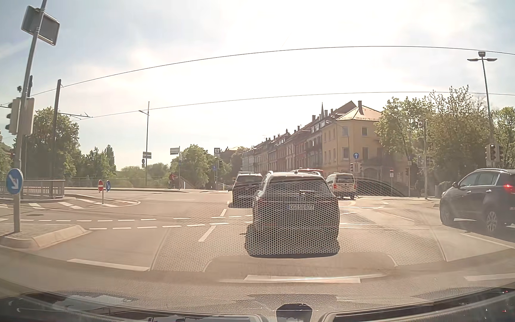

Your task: Follow the waypoints while adhering to traffic rules and regulations

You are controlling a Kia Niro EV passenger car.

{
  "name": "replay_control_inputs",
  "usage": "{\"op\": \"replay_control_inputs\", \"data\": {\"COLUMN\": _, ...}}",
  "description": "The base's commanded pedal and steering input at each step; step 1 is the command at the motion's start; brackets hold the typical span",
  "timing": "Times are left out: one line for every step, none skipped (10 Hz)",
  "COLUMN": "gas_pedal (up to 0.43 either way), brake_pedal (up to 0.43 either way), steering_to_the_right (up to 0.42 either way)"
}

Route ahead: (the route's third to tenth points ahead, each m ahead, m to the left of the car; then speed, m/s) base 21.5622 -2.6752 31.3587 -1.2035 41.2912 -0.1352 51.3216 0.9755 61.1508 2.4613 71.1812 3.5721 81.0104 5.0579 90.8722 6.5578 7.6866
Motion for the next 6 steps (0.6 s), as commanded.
{"op": "replay_control_inputs", "data": {"gas_pedal": 0.079, "brake_pedal": 0.000, "steering_to_the_right": -0.016}}
{"op": "replay_control_inputs", "data": {"gas_pedal": 0.028, "brake_pedal": 0.000, "steering_to_the_right": -0.017}}
{"op": "replay_control_inputs", "data": {"gas_pedal": 0.008, "brake_pedal": 0.000, "steering_to_the_right": -0.018}}
{"op": "replay_control_inputs", "data": {"gas_pedal": 0.008, "brake_pedal": 0.000, "steering_to_the_right": -0.018}}
{"op": "replay_control_inputs", "data": {"gas_pedal": 0.008, "brake_pedal": 0.000, "steering_to_the_right": -0.018}}
{"op": "replay_control_inputs", "data": {"gas_pedal": 0.020, "brake_pedal": 0.000, "steering_to_the_right": -0.018}}
